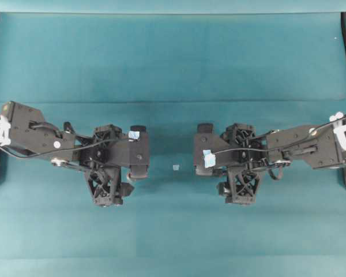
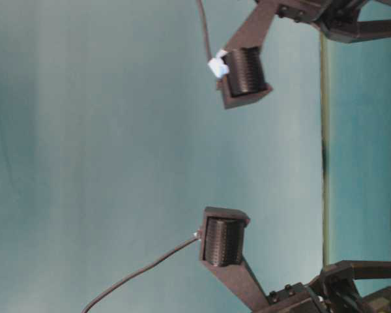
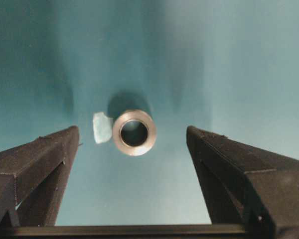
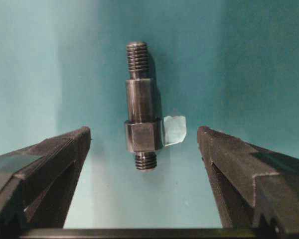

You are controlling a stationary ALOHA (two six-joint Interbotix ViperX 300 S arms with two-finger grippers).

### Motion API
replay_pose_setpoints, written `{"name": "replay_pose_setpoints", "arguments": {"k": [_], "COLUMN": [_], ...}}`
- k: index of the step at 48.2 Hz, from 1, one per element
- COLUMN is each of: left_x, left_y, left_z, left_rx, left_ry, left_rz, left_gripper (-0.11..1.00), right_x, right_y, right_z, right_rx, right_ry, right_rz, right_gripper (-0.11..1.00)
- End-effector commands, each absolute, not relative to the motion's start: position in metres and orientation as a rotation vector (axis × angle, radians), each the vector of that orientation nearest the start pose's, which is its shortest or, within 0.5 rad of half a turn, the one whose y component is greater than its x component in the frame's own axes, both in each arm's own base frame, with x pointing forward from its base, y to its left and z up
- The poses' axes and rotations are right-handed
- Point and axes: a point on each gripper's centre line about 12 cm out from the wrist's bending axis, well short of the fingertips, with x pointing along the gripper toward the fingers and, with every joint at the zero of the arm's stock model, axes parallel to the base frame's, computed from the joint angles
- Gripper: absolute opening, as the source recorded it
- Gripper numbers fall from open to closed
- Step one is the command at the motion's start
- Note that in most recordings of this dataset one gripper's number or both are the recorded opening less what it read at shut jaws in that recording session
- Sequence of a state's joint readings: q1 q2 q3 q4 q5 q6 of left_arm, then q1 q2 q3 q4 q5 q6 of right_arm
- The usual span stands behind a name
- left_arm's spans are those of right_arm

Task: Insert the washer onto the shaft with both hands.
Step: 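Lower left gripper over the washer and right gripper over the shaft, then close left gripper on the washer and right gripper on the shaft collar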

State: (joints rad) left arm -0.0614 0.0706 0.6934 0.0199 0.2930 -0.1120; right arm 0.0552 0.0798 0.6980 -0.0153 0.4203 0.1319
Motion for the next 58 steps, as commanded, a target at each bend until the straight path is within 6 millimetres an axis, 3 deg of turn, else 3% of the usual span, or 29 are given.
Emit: {"name": "replay_pose_setpoints", "arguments": {"k": [1,25,58], "left_x": [0.359,0.36,0.359], "left_y": [-0.024,-0.025,-0.021], "left_z": [0.114,0.1,0.097], "left_rx": [-0.044,-0.042,-0.045], "left_ry": [1.038,1.058,1.067], "left_rz": [-0.01,-0.011,-0.002], "left_gripper": [0.93,0.93,0.93], "right_x": [0.342,0.343,0.342], "right_y": [0.019,0.019,0.019], "right_z": [0.103,0.096,0.091], "right_rx": [0.056,0.057,0.057], "right_ry": [1.183,1.186,1.204], "right_rz": [-0.018,-0.019,-0.021], "right_gripper": [0.96,0.96,0.96]}}
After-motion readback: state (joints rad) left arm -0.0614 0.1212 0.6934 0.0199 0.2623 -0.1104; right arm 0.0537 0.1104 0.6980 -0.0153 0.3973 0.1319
